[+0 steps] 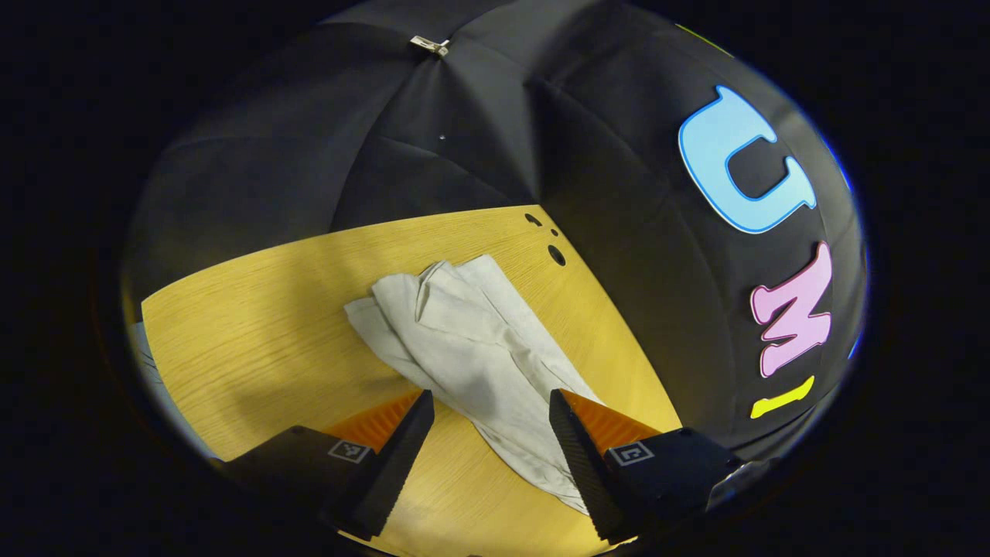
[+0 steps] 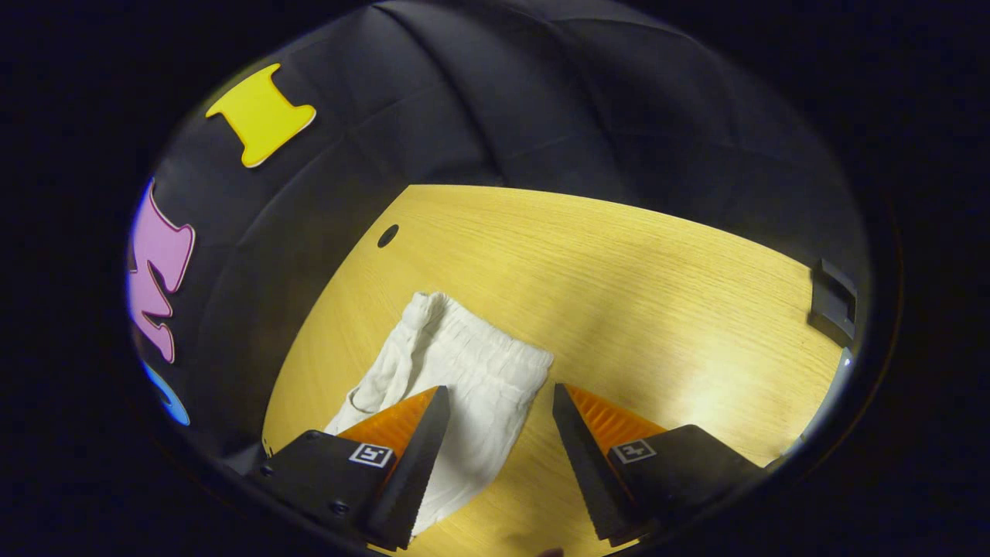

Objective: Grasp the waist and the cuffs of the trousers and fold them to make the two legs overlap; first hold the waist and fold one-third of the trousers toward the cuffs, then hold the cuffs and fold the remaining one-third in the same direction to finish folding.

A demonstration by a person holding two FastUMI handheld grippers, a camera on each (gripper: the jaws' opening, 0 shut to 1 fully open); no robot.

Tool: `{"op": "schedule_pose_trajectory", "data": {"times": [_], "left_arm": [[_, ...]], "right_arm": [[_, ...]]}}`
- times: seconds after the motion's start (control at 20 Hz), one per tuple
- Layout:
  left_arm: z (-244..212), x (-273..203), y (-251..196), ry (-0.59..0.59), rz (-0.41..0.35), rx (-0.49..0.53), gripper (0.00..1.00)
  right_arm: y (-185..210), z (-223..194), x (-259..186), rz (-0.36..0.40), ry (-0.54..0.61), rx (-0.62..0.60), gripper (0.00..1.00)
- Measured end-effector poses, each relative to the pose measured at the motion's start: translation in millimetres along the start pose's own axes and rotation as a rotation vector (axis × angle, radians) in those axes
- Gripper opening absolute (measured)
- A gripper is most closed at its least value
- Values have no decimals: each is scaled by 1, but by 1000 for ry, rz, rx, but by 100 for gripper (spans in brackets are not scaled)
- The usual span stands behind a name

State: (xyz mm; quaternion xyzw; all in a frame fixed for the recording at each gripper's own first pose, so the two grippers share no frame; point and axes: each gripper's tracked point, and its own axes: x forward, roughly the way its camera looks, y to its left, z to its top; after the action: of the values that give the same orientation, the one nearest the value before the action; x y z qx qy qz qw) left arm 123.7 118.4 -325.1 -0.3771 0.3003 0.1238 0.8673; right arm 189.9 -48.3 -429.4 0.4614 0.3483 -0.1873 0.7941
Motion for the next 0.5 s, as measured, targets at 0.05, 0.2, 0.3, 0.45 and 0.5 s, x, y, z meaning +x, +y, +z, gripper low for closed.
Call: {"op": "schedule_pose_trajectory", "data": {"times": [0.05, 0.2, 0.3, 0.45, 0.5], "left_arm": [[0, -1, 1, 1, 6, -2, 95], [-5, -4, 4, 4, 35, -7, 91], [-9, -3, 5, 2, 51, -14, 96], [-14, -4, 6, -3, 70, -22, 95], [-13, -6, 6, -5, 78, -24, 95]], "right_arm": [[2, 5, 4, 1, -4, 14, 86], [3, 9, 15, 0, -3, 31, 83], [-5, 8, 17, -18, 0, 43, 70], [1, 10, 22, 17, -8, 135, 20], [0, 11, 23, 22, -15, 135, 12]]}}
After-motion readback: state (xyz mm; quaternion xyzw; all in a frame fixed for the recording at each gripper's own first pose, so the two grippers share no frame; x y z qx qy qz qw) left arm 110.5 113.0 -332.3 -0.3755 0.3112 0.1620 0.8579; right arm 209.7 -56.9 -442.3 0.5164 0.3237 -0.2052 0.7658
